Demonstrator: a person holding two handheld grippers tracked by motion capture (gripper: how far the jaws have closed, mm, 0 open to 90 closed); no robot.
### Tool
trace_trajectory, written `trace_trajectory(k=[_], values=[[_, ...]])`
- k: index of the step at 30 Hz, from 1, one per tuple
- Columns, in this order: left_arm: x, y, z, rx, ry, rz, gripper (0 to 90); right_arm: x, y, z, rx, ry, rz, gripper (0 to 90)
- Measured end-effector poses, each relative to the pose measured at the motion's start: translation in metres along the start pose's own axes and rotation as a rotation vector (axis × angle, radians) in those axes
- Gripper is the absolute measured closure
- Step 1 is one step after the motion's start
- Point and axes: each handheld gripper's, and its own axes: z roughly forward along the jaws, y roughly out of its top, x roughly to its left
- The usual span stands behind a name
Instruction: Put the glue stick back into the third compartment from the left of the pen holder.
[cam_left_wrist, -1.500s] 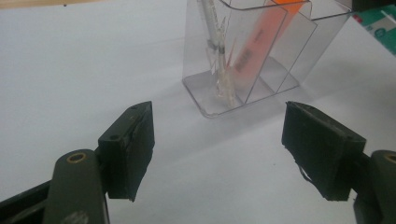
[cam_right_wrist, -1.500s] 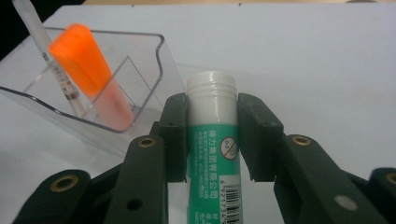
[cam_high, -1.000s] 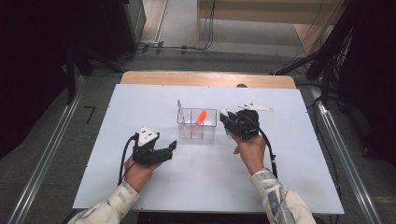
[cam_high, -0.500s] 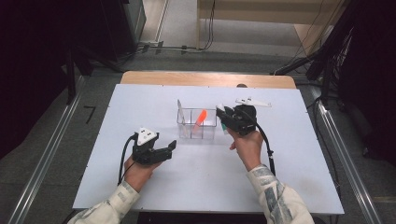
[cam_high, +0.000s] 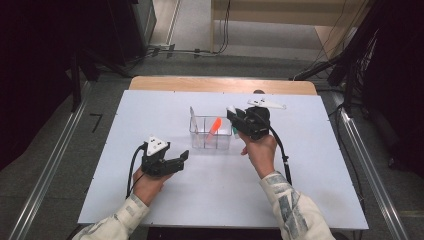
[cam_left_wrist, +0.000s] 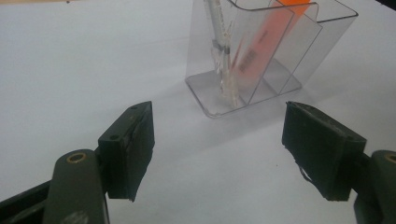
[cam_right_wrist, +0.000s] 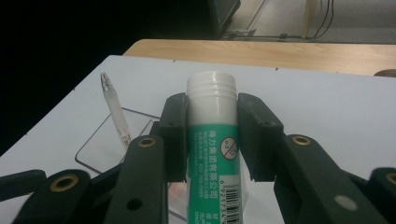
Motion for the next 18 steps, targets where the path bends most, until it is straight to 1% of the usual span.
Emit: trace_trajectory(k=[9, 12, 16, 18], values=[[0.0, 0.0, 0.0, 0.0, 0.0, -0.001, 25.6, 0.006, 0.007, 0.007, -0.01, 0.003, 0.002, 63.1], [0.0, 0.0, 0.0, -0.001, -0.001, 0.0, 25.6, 0.007, 0.009, 0.01, -0.014, 0.005, 0.011, 63.1], [0.0, 0.0, 0.0, -0.001, -0.002, -0.001, 25.6, 0.009, 0.012, 0.015, -0.016, 0.001, 0.009, 63.1], [0.0, 0.0, 0.0, -0.001, -0.002, -0.001, 25.6, 0.009, 0.013, 0.018, -0.019, 0.0, 0.017, 63.0]])
